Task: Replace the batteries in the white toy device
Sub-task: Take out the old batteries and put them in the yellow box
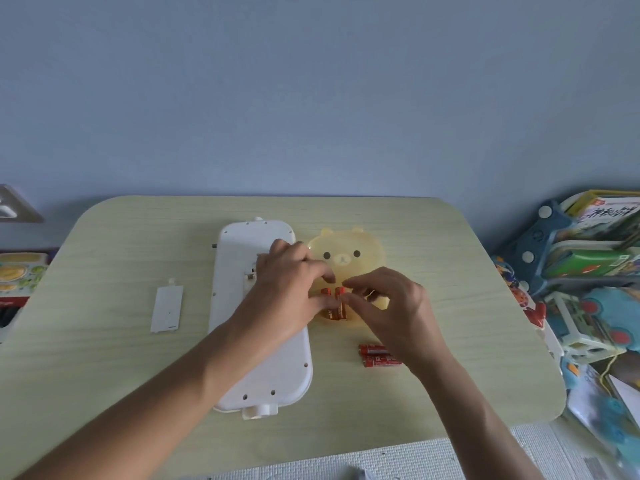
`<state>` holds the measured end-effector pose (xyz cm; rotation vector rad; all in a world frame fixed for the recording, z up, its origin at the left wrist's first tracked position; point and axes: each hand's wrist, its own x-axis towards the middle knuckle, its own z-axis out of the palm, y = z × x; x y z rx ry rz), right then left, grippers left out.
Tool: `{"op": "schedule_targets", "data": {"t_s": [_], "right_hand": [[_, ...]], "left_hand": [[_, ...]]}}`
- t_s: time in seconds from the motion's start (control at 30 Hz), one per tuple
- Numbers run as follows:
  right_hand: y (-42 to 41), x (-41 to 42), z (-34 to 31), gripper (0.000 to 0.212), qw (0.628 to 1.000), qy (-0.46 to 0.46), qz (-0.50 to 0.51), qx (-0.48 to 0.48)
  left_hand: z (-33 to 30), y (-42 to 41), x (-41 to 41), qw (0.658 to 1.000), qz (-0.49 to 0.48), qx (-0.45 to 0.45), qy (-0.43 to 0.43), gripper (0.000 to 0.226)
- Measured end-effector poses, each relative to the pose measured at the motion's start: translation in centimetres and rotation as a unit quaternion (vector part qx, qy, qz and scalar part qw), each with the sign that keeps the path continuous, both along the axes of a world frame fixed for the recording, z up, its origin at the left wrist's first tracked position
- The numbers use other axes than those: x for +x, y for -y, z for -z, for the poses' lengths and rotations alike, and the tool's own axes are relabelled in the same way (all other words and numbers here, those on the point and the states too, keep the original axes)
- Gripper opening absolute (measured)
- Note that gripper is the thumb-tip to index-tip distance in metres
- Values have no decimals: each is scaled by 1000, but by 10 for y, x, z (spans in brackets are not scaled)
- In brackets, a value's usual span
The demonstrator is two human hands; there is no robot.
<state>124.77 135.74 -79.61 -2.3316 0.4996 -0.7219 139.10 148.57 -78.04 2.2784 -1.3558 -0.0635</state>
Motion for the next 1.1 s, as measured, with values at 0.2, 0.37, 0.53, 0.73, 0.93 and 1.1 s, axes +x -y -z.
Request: {"op": "schedule_targets", "data": {"t_s": [0.2,0.37,0.53,0.73,0.93,1.1], "right_hand": [[39,-24,-20,109,984,-162,-27,69],[51,-17,-4,144,955,-287,-67,38],[55,-10,-4,130,978,-197,-24,65],[62,-7,1,97,988,-113,25,105],[59,-12,2,110,988,-100,12,114],[56,-17,-4,51,983,-103,-9,150]], "left_hand": [[-15,-3,15,986,22,165,-24,153],[-7,7,16,980,23,194,-38,156],[-6,17,28,993,30,112,-36,142],[-6,16,35,992,41,-14,-120,113],[-6,12,30,991,89,-37,-90,68],[3,14,35,986,146,-46,-72,36]]}}
